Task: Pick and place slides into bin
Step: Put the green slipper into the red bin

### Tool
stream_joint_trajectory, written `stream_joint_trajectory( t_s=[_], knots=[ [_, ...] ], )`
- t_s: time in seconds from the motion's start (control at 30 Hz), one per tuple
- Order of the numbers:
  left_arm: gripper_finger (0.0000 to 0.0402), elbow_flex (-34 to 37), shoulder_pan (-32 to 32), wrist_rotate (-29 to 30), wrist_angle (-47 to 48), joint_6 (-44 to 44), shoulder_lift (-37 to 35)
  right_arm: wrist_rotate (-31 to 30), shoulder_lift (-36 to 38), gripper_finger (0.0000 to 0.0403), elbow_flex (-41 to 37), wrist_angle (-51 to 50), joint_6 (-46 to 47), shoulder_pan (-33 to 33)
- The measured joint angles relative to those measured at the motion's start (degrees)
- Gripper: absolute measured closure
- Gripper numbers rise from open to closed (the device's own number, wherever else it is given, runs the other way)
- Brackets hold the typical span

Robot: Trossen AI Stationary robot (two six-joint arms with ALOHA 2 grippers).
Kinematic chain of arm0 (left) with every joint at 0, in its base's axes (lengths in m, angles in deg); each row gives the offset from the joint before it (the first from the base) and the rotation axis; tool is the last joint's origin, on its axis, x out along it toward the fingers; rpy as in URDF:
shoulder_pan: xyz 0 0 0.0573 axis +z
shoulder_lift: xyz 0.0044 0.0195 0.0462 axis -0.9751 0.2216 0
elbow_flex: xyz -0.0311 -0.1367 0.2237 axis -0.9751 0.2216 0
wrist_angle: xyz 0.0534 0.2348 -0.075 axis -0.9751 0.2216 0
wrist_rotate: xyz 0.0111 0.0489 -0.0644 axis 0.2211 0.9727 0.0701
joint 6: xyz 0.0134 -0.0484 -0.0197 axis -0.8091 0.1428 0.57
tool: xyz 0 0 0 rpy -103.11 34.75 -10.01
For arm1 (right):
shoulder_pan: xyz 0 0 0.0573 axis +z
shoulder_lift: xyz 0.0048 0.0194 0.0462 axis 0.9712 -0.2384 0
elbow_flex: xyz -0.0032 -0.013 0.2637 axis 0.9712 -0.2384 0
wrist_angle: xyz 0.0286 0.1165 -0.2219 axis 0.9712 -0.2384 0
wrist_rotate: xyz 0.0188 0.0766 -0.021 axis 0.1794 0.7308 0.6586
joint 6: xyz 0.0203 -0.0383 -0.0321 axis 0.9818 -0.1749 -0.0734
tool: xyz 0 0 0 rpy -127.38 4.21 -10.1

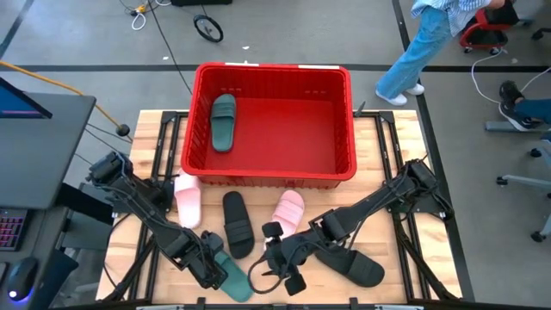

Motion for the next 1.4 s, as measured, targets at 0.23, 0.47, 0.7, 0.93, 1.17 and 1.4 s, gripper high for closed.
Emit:
stream_joint_trajectory(
  t_s=[0.23,0.47,0.7,0.93,1.17,1.4],
  knots=[
    [0.0208,-0.08,0.01,-0.01,0.33,1.58,4.64,-0.03,-0.02,0.0245,0.00,-0.02,-0.50,-0.40],
    [0.0224,-0.84,0.38,-1.99,0.19,4.57,5.25,-0.01,-0.04,0.0245,0.00,-0.04,-1.50,-0.79],
    [0.0230,-3.66,1.58,-2.58,0.76,4.27,5.27,0.15,-0.04,0.0245,-0.02,-0.06,-1.94,-1.50],
    [0.0230,-3.74,2.89,-2.41,3.29,2.57,5.27,0.92,-0.09,0.0245,-0.02,-0.06,-2.15,-1.44],
    [0.0230,-4.28,4.50,-2.41,3.80,0.88,4.92,7.92,-2.94,0.0245,-0.02,-4.12,-14.46,3.00],
    [0.0230,-6.06,5.91,-2.38,3.73,-1.05,4.88,2.44,-10.73,0.0240,-0.09,0.43,-22.35,6.85]
  ],
)
